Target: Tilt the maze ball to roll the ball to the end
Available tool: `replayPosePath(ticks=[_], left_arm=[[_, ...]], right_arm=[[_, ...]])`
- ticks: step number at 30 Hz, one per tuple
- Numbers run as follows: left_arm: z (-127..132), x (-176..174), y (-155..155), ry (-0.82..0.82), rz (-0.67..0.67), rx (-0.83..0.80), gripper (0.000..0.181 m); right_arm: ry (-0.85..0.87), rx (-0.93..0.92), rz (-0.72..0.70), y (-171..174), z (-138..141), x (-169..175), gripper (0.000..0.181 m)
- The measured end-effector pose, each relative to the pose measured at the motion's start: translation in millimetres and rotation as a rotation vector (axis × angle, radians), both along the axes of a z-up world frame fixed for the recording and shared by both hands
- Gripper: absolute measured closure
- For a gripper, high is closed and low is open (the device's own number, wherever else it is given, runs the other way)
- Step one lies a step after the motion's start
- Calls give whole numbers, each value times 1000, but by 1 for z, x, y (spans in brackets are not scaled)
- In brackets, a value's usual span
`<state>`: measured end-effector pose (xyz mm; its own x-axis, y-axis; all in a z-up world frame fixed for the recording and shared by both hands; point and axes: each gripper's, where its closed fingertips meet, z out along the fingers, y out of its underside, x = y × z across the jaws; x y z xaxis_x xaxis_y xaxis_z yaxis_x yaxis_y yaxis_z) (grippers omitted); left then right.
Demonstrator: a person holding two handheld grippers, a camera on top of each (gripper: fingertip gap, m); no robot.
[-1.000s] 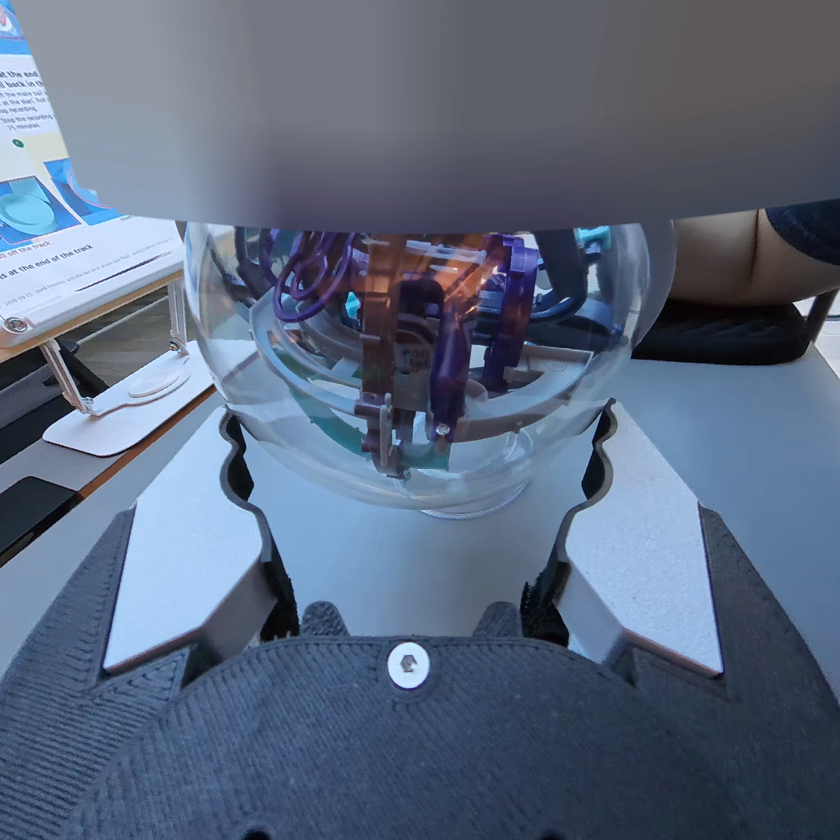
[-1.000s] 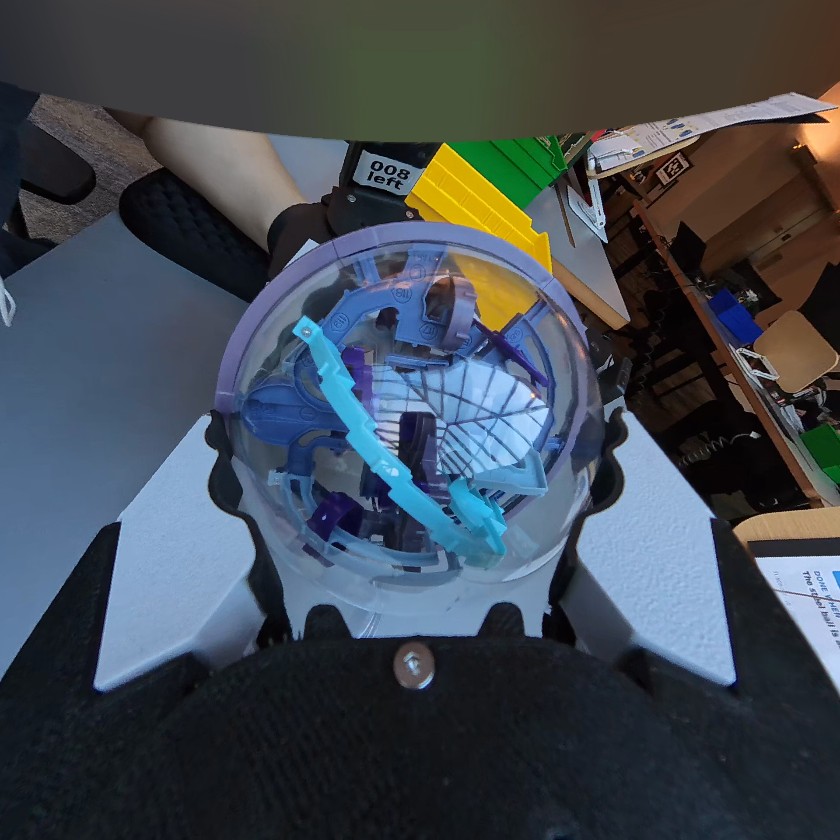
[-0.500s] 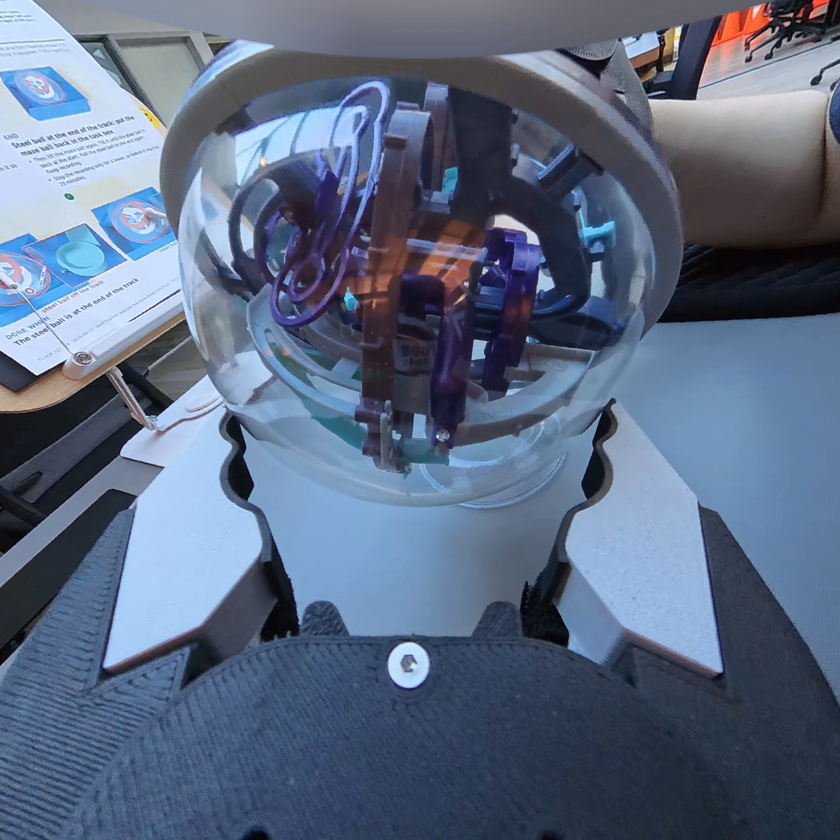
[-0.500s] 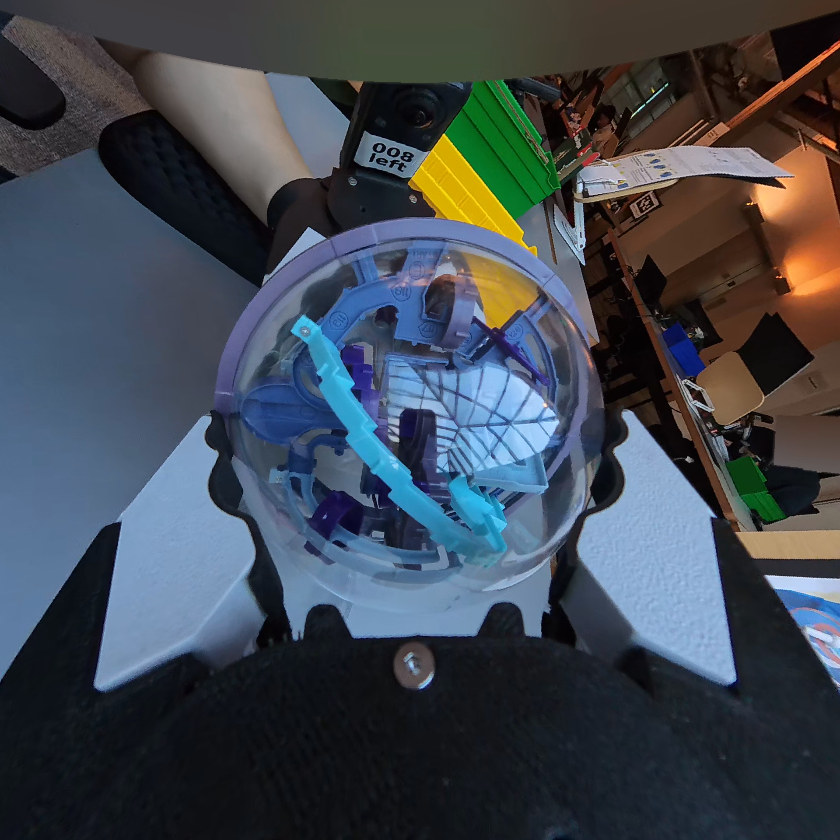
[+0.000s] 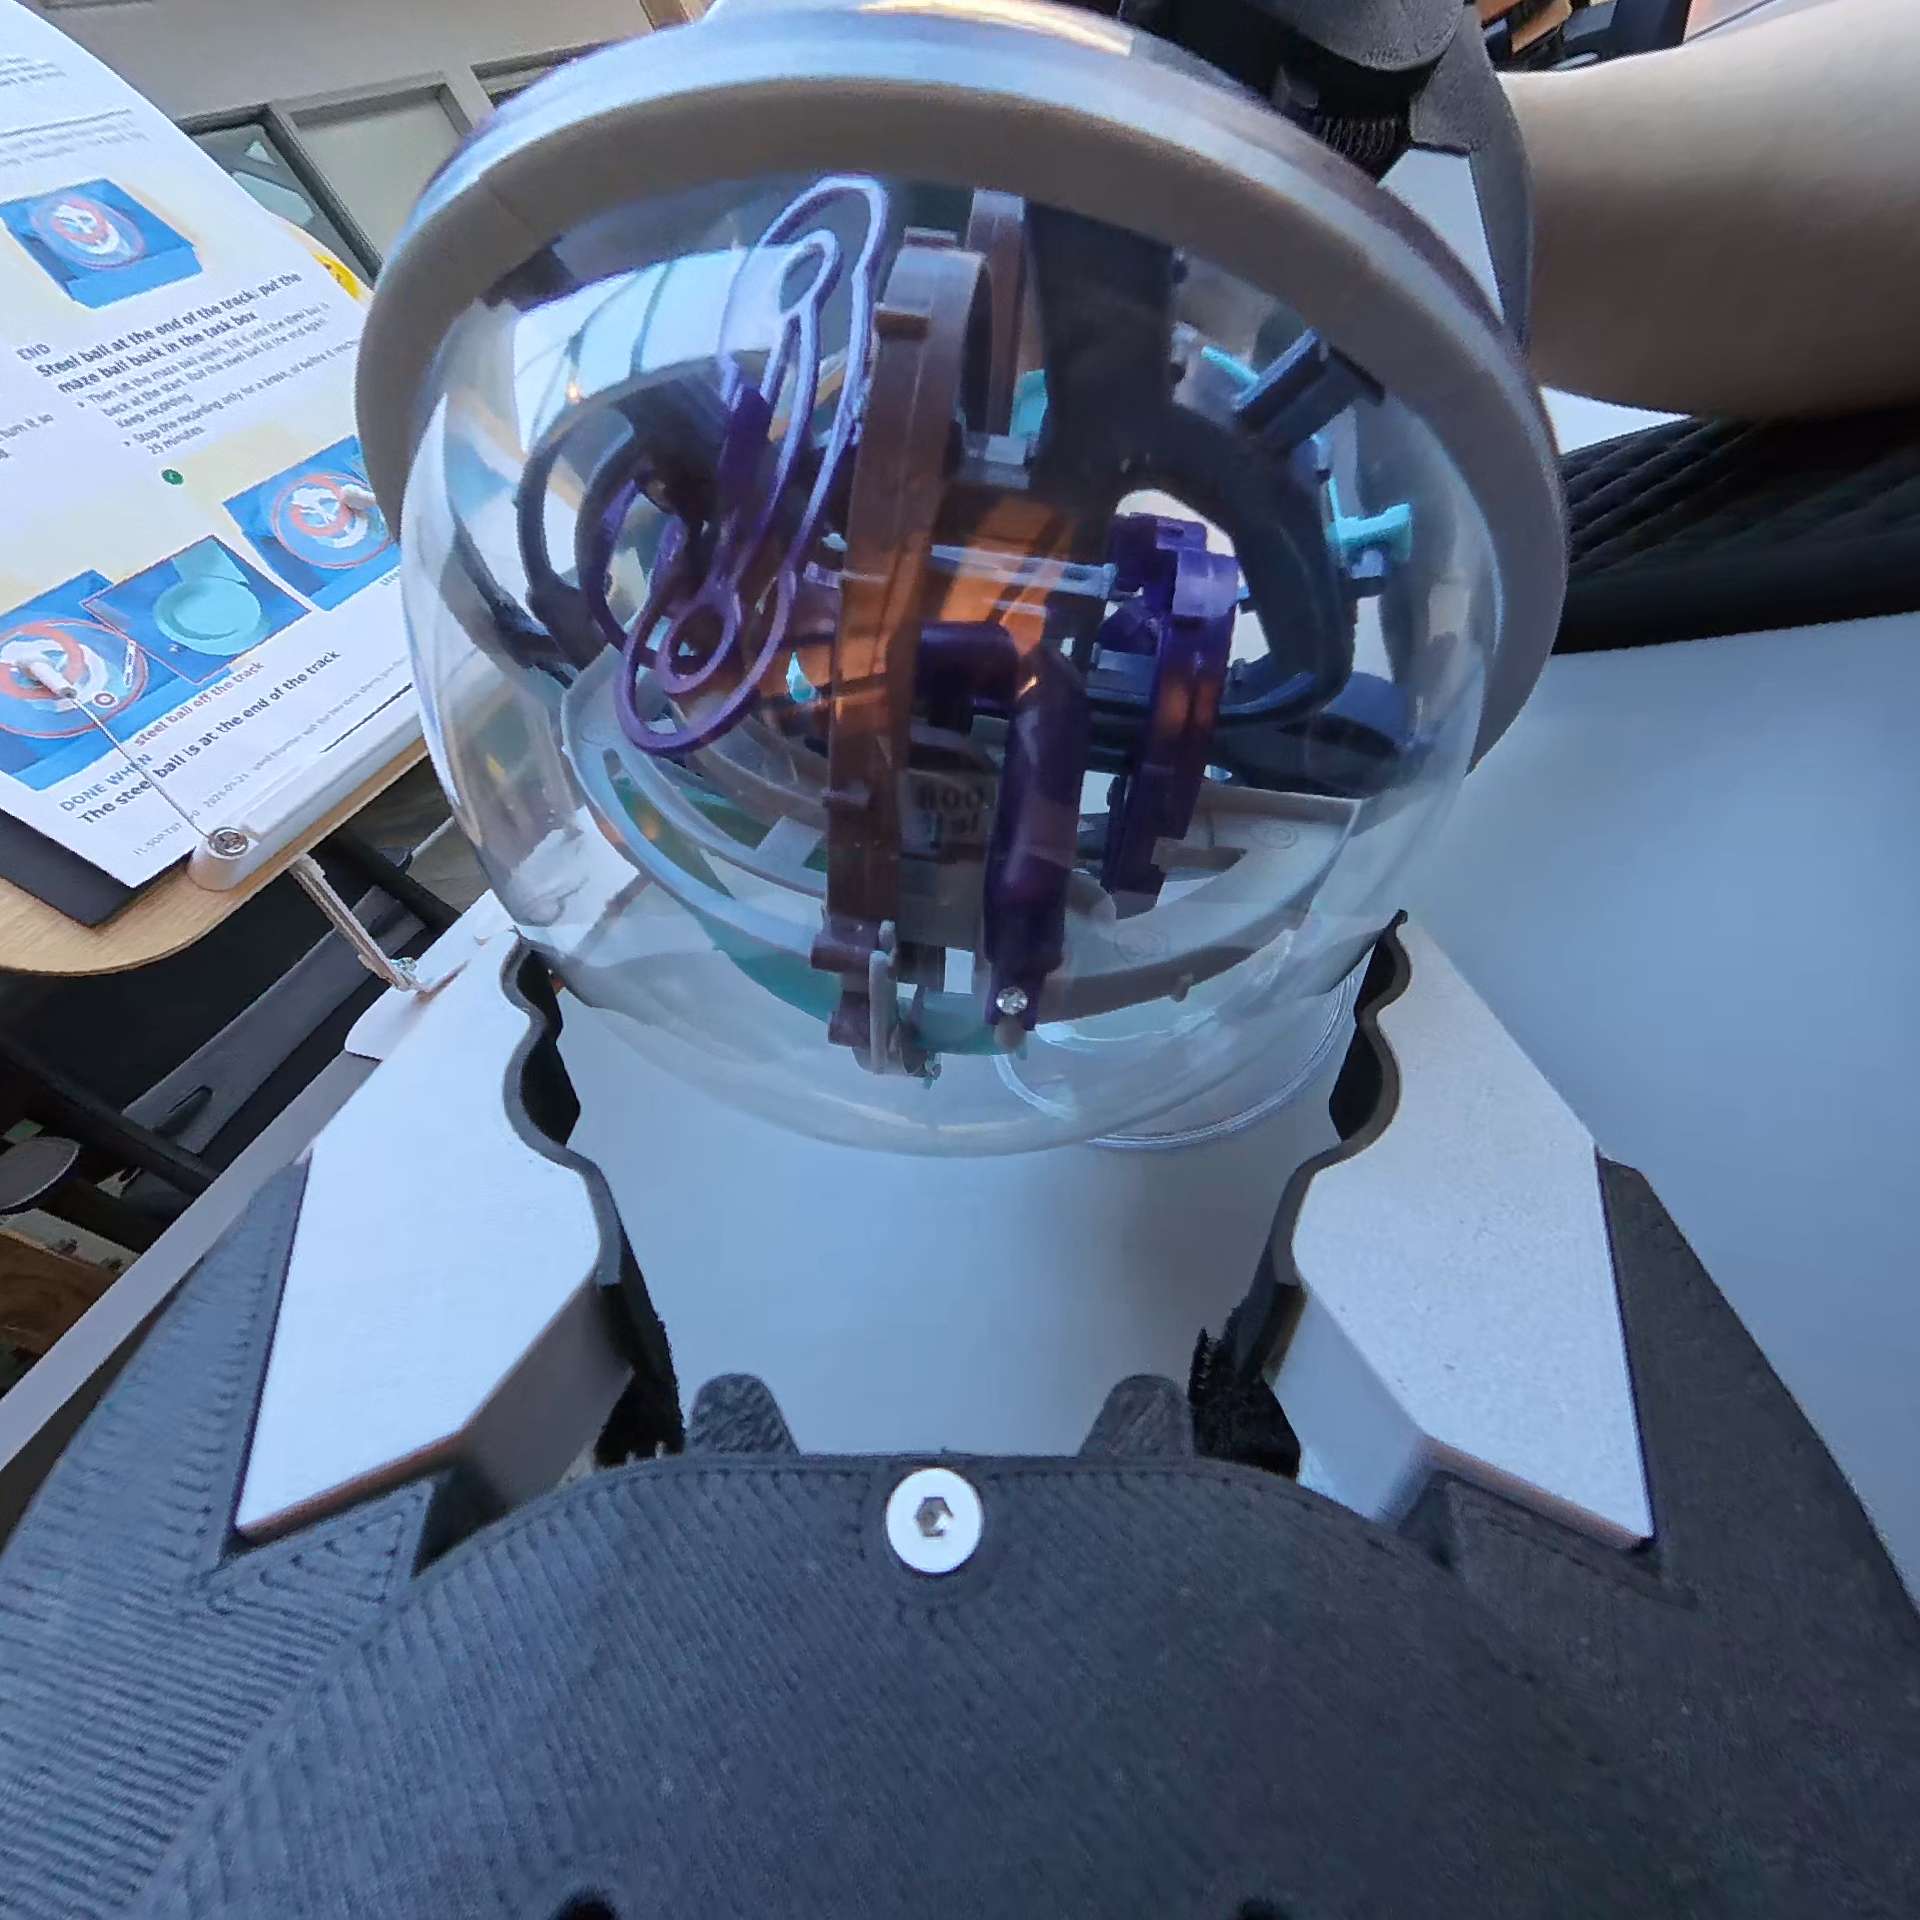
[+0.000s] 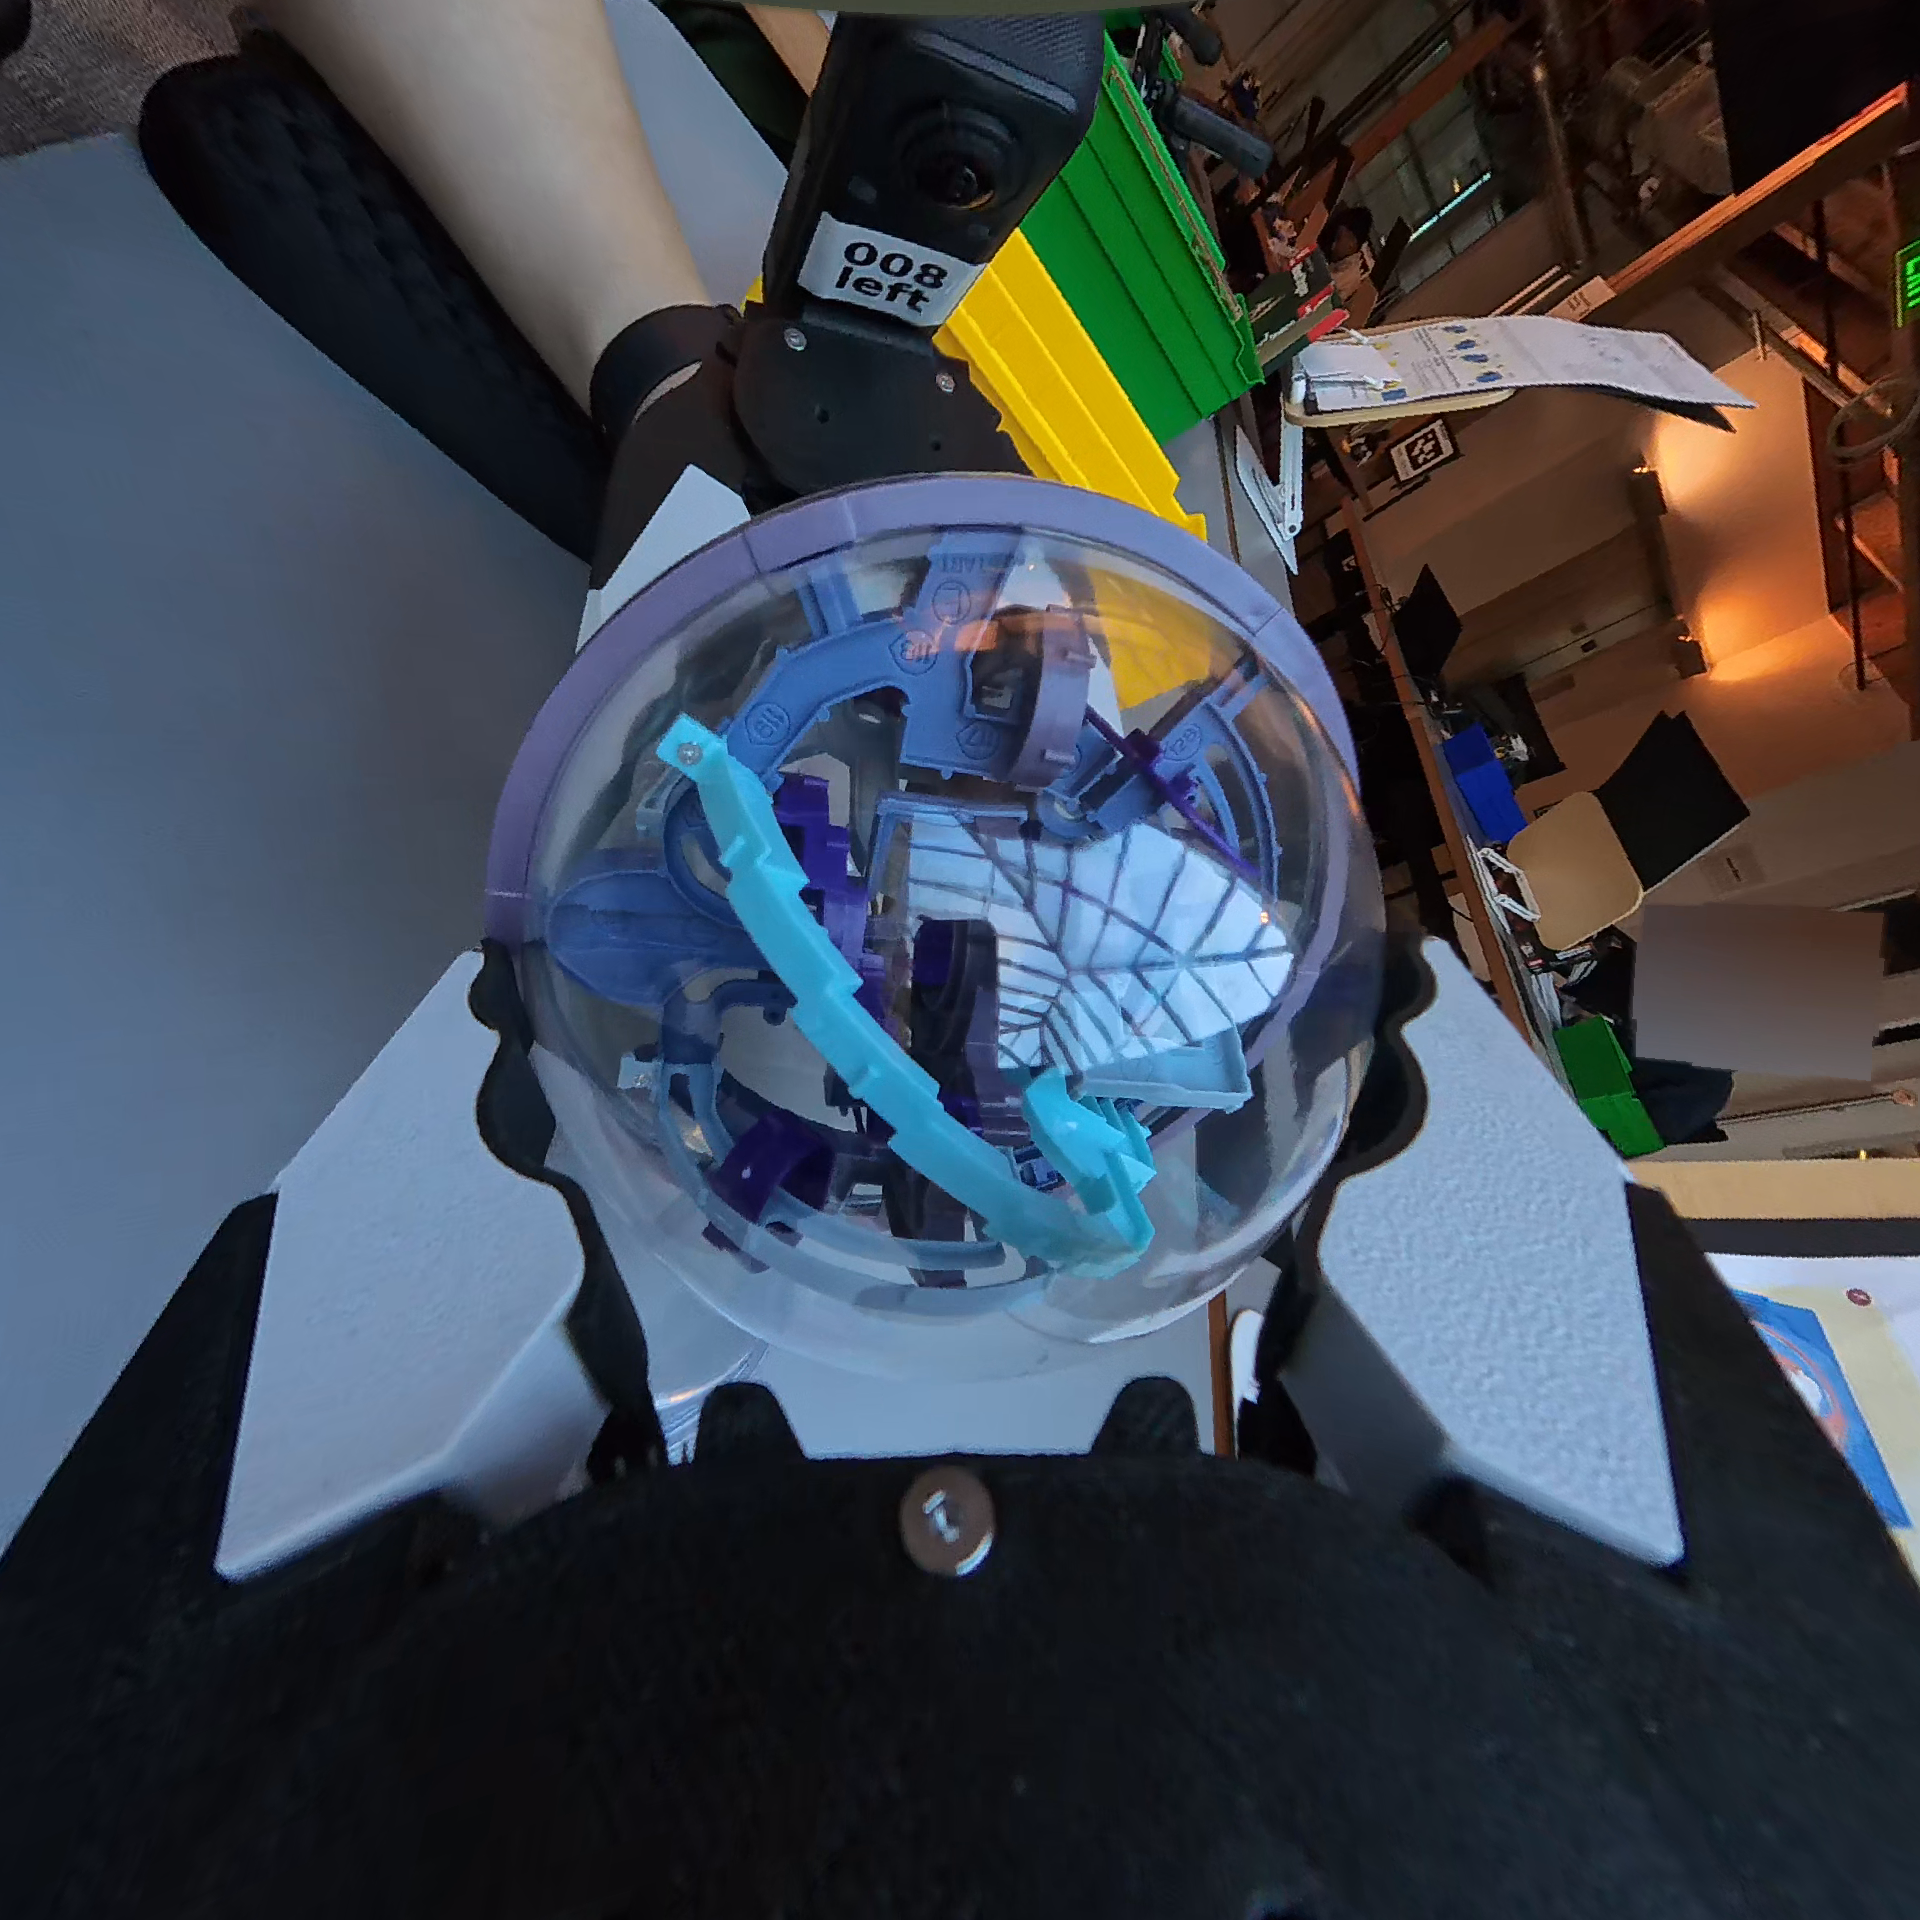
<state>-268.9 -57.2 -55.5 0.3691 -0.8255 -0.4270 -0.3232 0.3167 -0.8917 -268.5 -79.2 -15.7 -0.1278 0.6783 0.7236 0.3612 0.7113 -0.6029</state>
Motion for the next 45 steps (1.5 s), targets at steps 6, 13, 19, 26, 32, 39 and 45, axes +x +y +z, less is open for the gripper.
replayPosePath(ticks=[6,13,19,26,32,39,45], left_arm=[[0,9,6,26,4,37,33],[-2,20,12,54,-3,79,33],[-4,25,15,78,-5,109,33],[-10,29,16,103,2,138,33],[-18,31,18,133,11,149,33],[-25,31,21,170,30,163,33],[-31,30,24,196,40,162,33]], right_arm=[[6,33,-34,7,-4,11,24],[5,77,-82,14,-8,25,24],[4,114,-104,16,-11,30,24],[-1,158,-115,16,-15,35,24],[-5,185,-118,15,-21,36,24],[-9,221,-120,15,-26,37,24],[-9,232,-115,16,-31,36,24]])
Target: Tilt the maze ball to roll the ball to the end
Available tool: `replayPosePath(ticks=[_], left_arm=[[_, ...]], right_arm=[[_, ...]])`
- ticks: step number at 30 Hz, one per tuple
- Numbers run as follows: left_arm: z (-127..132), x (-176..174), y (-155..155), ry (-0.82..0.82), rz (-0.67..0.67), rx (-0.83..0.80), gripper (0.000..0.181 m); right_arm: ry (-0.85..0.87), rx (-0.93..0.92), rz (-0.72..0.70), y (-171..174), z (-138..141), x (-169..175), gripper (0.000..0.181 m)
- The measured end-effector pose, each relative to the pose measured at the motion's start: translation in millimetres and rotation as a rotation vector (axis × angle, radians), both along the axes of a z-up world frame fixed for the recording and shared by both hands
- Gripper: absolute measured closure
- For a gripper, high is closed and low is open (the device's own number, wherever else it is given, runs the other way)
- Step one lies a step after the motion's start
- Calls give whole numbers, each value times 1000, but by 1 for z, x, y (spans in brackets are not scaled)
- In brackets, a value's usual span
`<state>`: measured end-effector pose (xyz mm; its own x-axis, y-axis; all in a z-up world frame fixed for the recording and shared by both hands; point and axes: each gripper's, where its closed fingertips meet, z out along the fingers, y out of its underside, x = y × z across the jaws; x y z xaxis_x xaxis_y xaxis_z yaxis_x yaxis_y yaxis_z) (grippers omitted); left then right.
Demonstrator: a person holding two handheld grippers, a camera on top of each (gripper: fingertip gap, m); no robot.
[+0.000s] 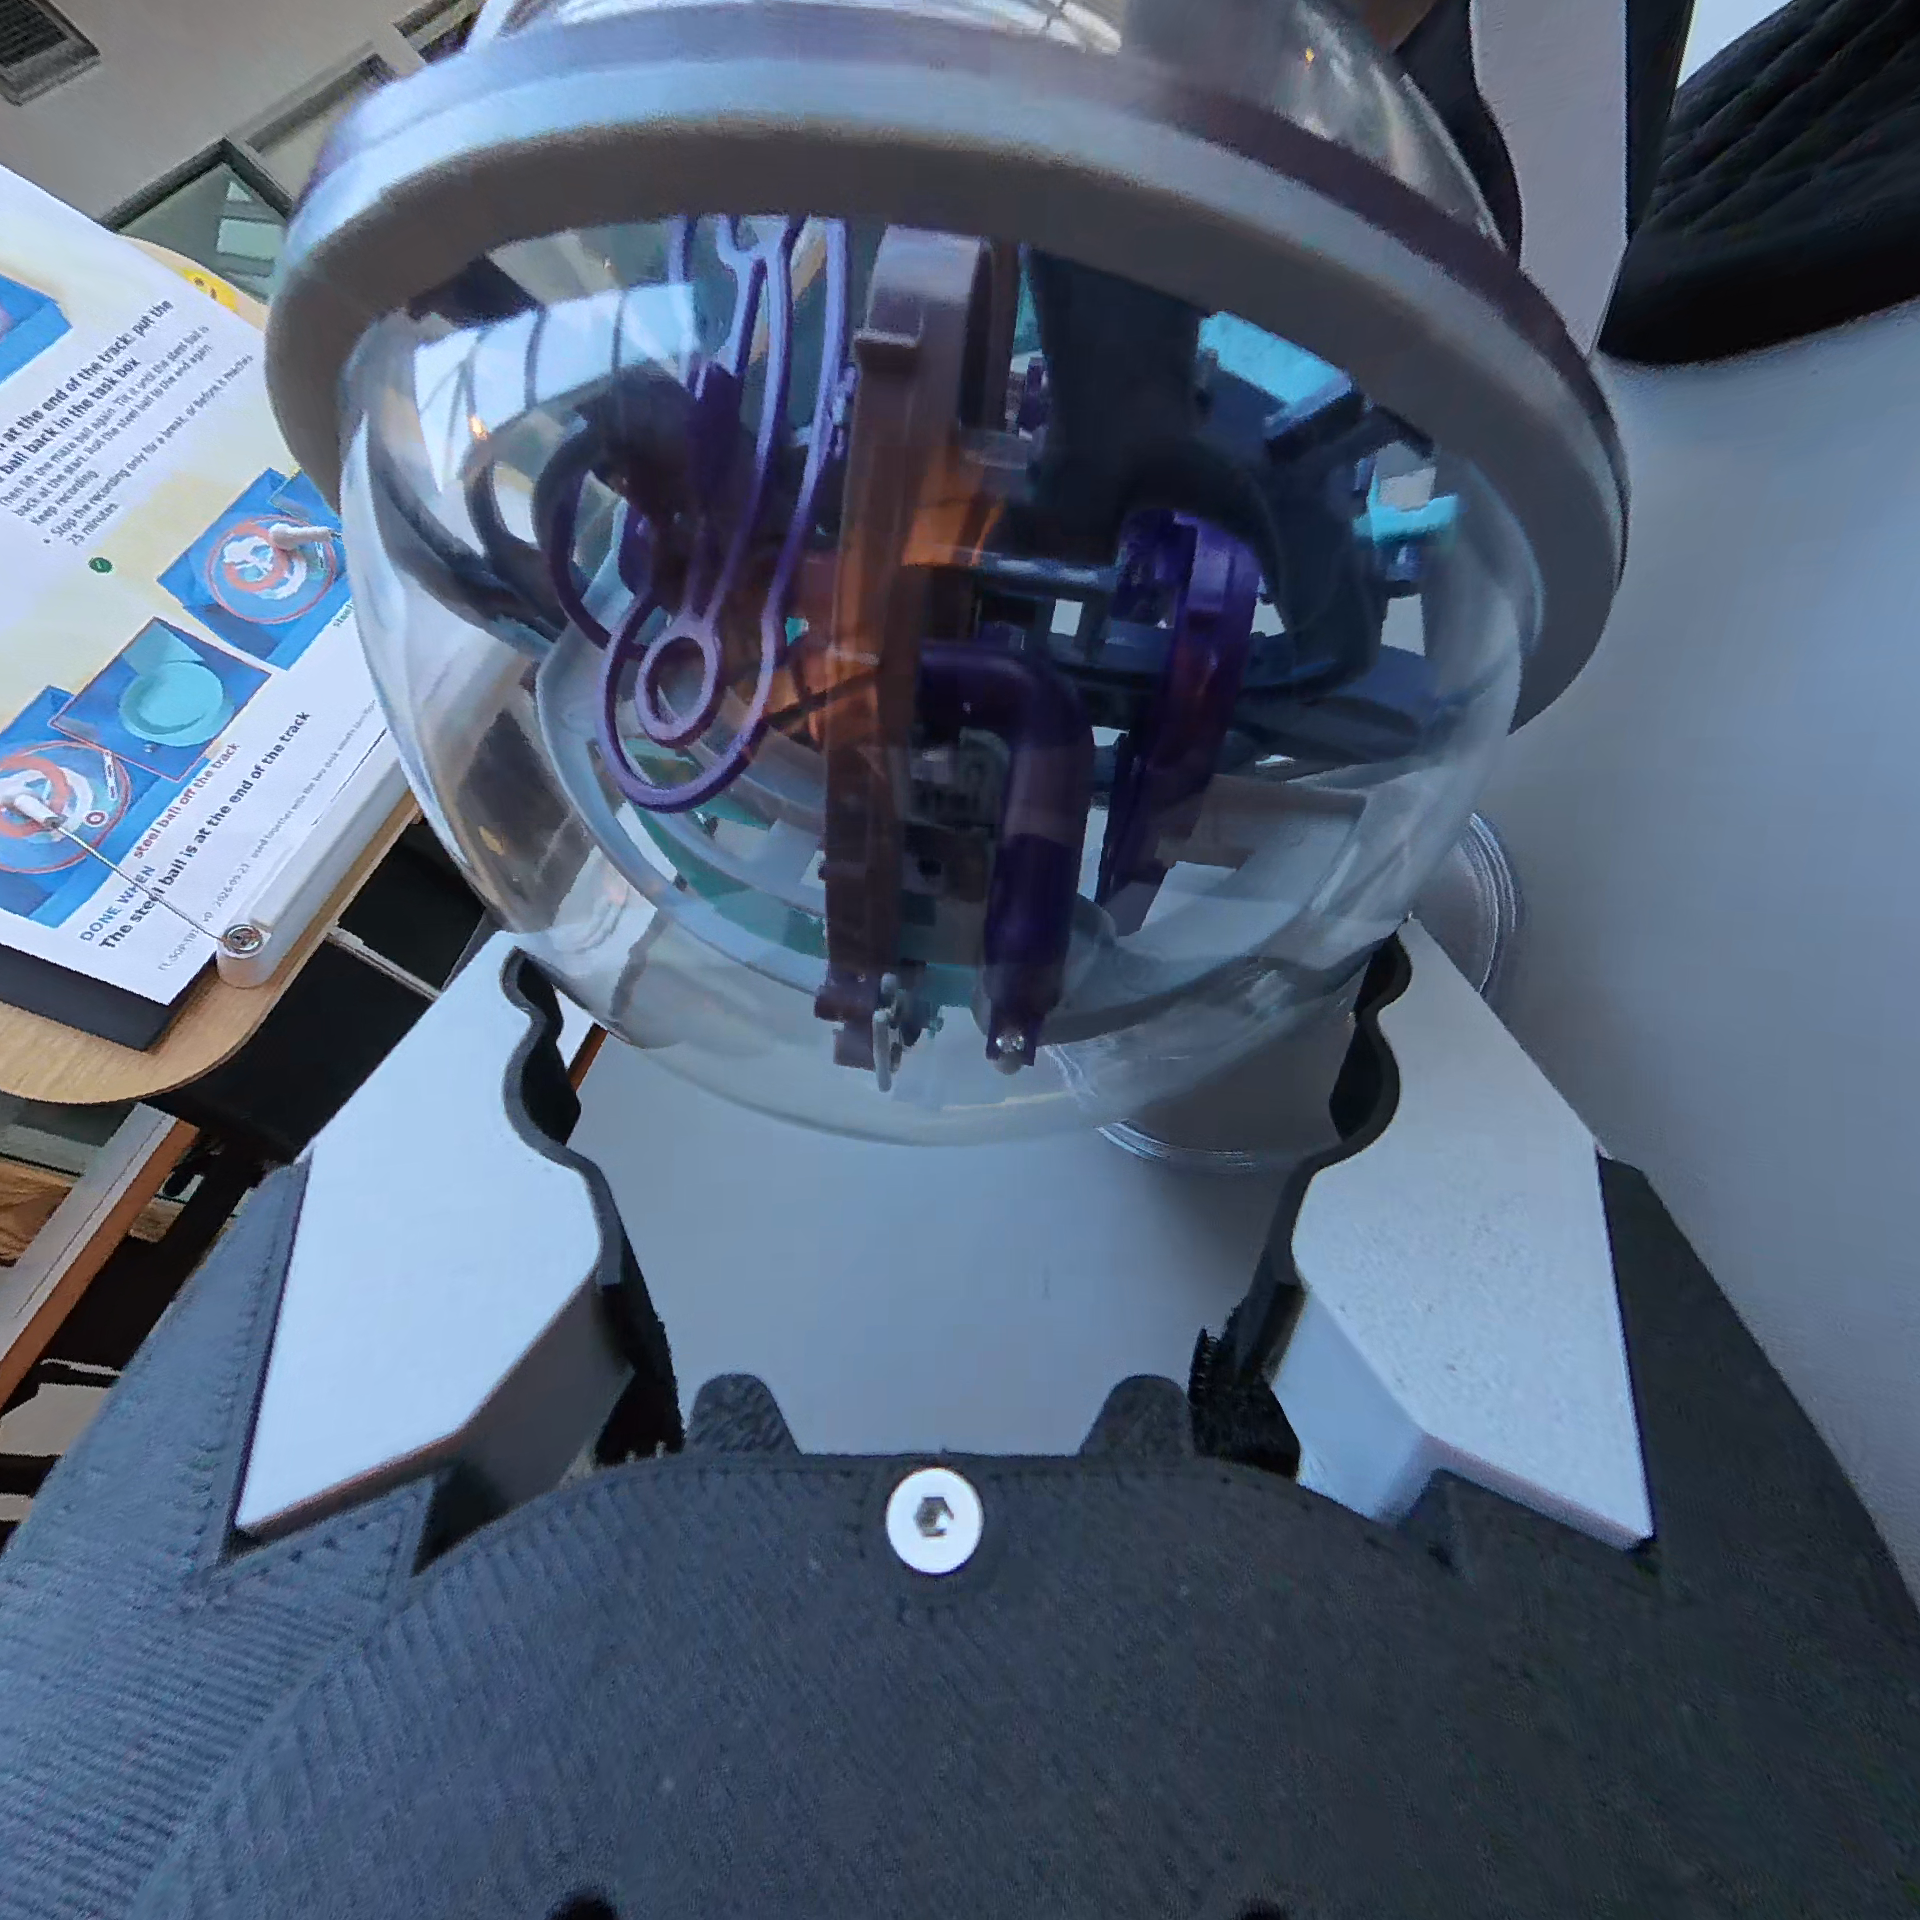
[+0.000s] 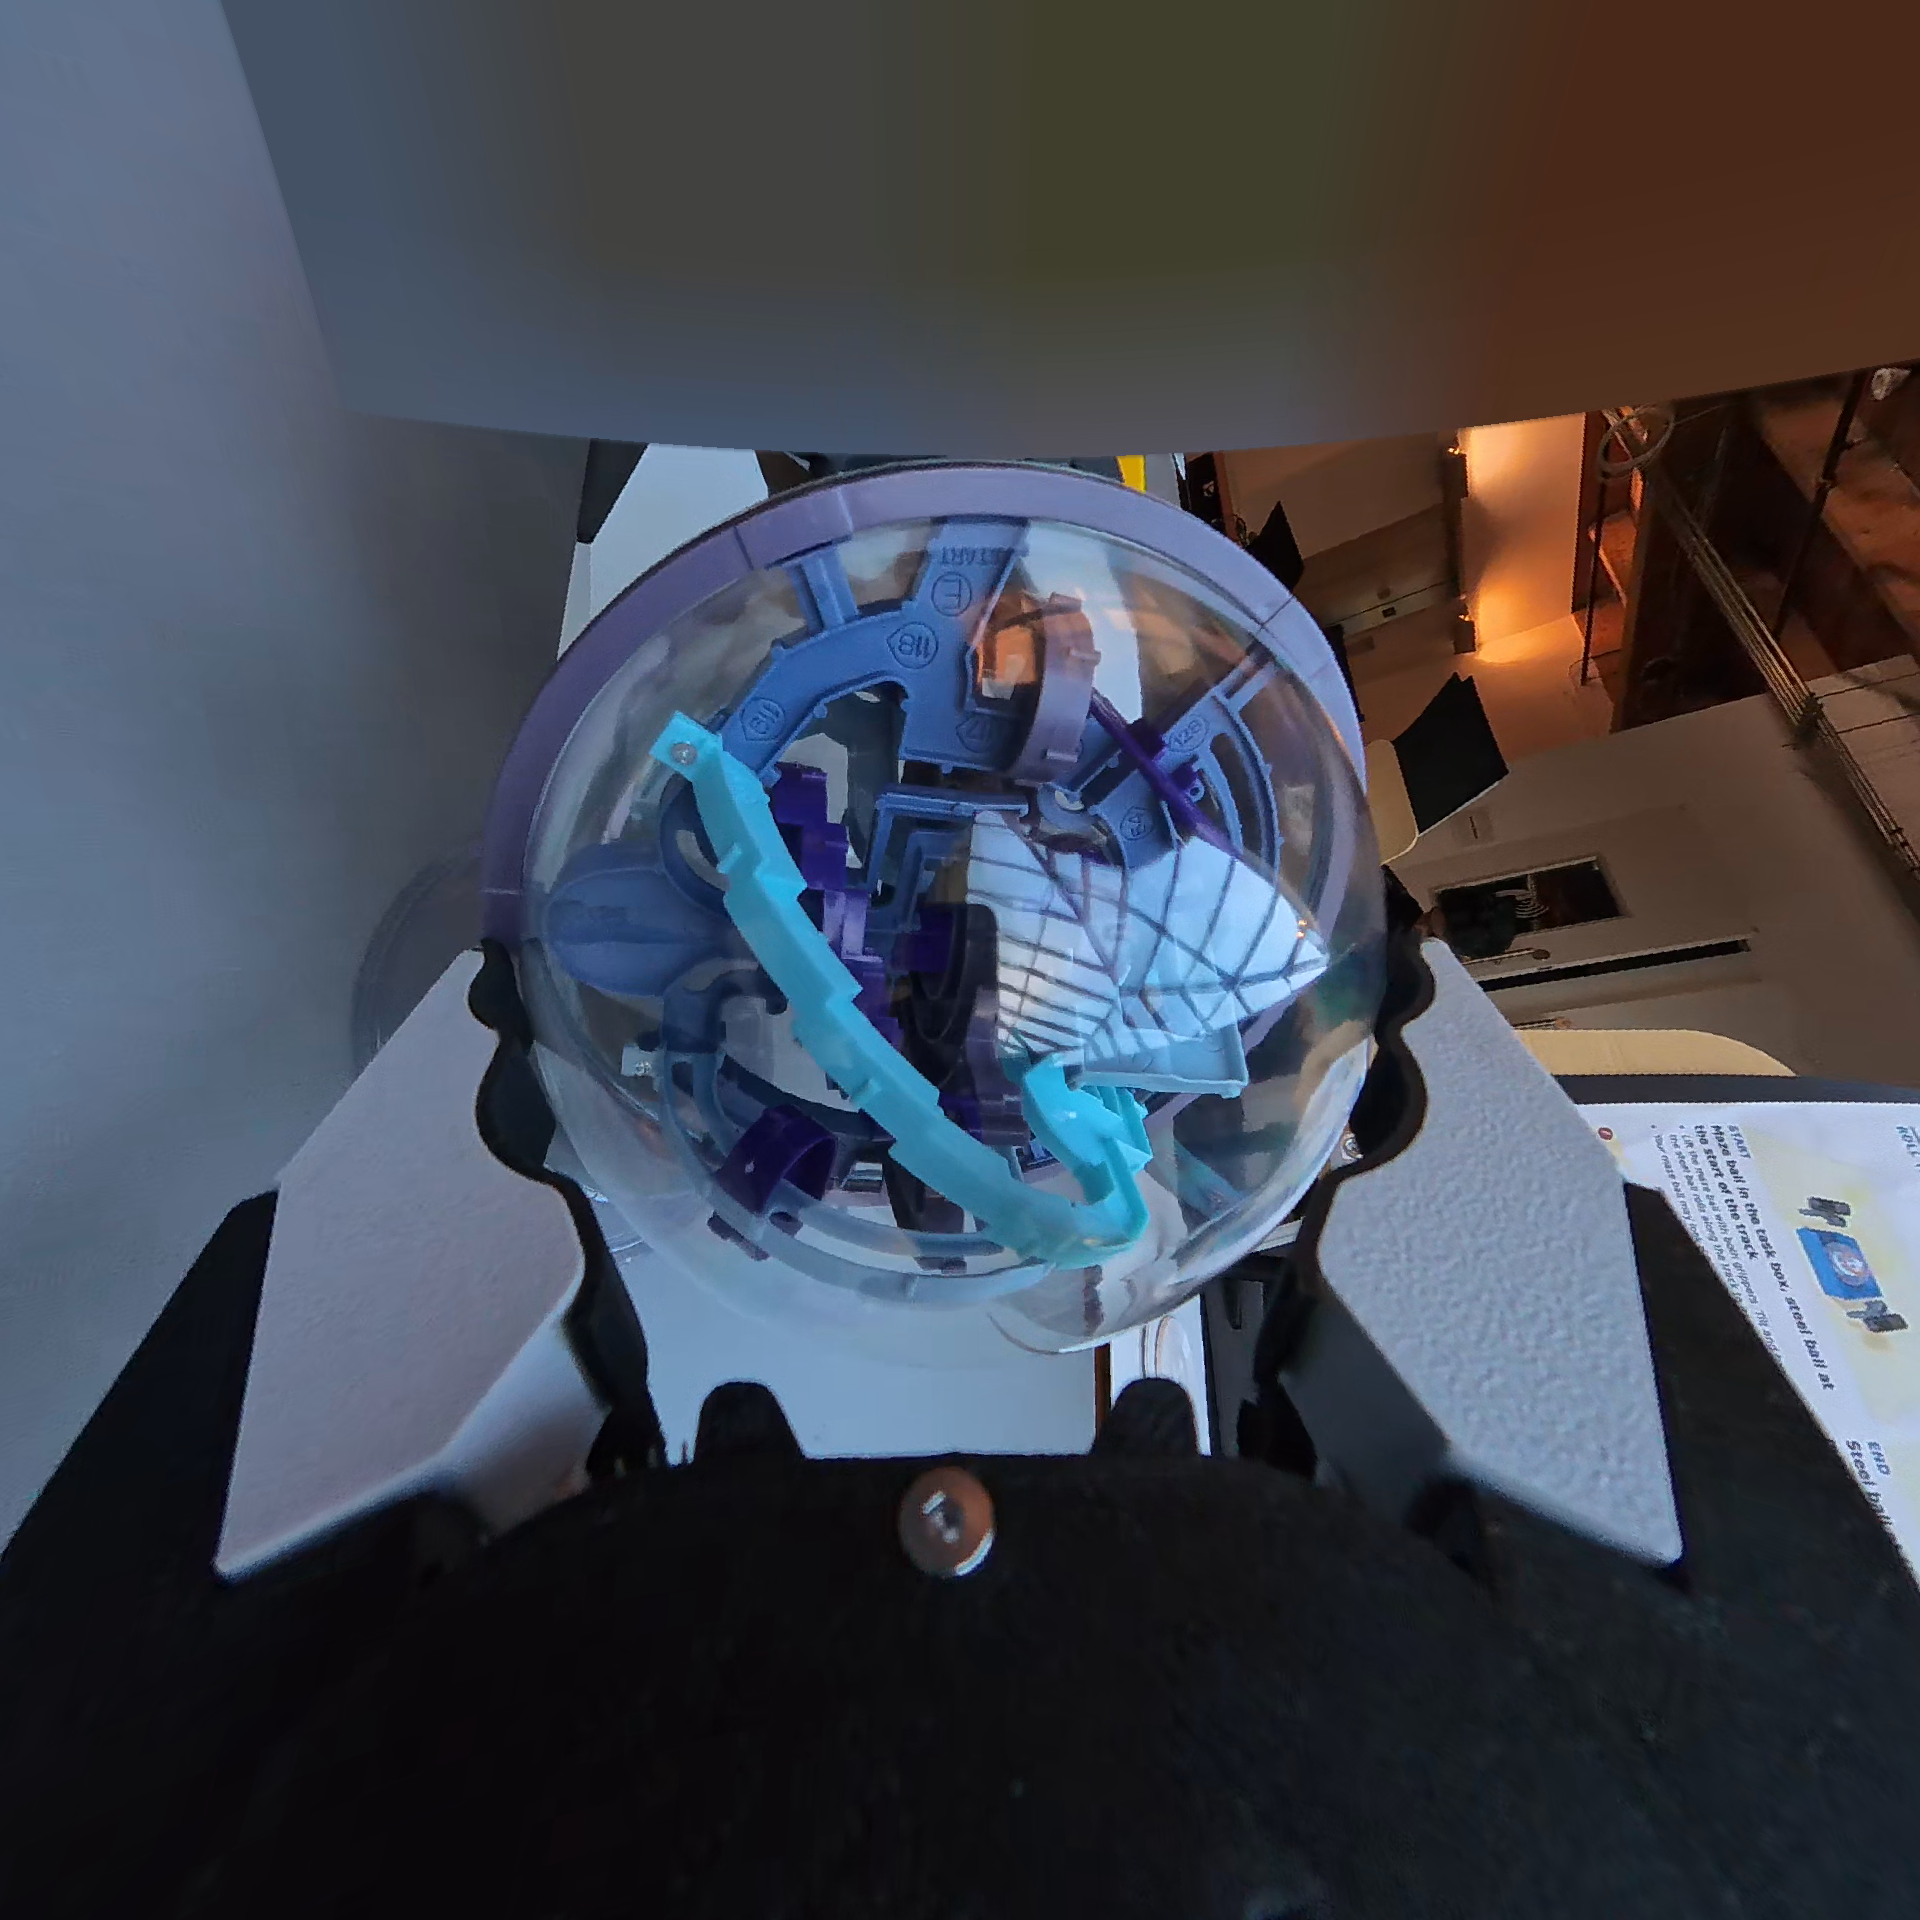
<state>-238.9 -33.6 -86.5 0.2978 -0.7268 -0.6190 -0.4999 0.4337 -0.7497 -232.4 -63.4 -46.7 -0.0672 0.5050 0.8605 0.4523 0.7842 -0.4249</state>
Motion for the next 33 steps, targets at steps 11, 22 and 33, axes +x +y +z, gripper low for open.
replayPosePath(ticks=[11,22,33], left_arm=[[-8,-2,4,33,20,3,33],[-11,-2,3,50,24,9,33],[-11,-4,2,34,22,14,32]], right_arm=[[-1,20,7,0,-6,-1,24],[-5,36,7,-2,-8,-3,24],[-10,38,-2,-2,-9,-3,23]])
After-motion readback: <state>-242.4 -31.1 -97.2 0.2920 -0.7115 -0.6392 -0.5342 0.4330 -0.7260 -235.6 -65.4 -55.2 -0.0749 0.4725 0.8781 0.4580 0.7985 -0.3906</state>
